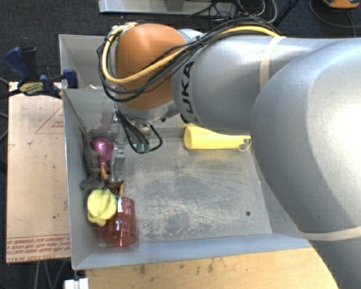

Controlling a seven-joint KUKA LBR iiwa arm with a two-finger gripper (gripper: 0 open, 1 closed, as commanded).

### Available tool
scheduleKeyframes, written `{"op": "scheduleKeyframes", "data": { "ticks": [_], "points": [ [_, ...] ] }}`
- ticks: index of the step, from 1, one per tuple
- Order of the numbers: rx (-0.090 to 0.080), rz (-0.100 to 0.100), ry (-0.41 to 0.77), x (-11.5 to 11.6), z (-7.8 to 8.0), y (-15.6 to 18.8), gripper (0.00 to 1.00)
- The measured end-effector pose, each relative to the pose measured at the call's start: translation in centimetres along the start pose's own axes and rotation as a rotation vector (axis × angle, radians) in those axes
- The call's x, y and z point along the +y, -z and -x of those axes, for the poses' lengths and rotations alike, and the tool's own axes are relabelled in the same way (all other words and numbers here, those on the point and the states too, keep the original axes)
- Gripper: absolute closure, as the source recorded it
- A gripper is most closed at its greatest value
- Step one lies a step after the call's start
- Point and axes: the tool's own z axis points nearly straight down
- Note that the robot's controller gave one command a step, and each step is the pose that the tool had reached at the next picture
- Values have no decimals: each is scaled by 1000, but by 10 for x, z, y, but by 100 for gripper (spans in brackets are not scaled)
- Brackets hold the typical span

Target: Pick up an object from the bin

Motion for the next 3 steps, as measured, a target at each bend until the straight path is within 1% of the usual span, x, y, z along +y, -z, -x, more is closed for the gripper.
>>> {"op": "scheduleKeyframes", "data": {
  "ticks": [1,2,3],
  "points": [
    [-7,1,86,2,4,-18,0],
    [-11,5,236,-2,-2,-74,0],
    [-15,7,239,-1,-1,-72,100]
  ]
}}
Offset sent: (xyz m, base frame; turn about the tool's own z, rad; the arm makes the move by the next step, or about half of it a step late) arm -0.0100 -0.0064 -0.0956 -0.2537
